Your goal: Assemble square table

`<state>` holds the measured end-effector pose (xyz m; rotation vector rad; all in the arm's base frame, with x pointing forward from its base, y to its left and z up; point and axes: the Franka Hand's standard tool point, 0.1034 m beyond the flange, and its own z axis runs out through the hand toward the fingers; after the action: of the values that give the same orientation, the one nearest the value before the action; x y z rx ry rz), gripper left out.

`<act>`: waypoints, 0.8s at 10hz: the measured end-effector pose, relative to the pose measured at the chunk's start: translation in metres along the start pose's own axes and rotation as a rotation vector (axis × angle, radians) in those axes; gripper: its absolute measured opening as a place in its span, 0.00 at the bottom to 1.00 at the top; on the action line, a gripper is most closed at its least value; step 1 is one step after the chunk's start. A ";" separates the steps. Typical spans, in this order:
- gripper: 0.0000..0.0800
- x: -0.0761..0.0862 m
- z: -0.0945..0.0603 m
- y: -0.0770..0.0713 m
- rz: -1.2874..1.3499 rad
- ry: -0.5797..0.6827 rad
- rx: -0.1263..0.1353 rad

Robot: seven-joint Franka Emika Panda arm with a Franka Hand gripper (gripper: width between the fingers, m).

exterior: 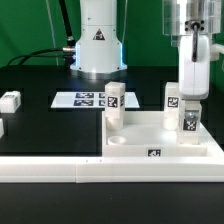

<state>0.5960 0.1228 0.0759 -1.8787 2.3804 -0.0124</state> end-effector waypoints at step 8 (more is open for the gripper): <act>0.81 -0.004 -0.001 0.000 -0.730 -0.005 0.002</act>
Offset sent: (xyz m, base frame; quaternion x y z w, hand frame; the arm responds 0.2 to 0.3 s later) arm 0.0001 0.0165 0.0027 -0.0166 -0.0273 -0.2565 0.9660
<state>0.5969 0.1265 0.0771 -2.6084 1.5550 -0.0681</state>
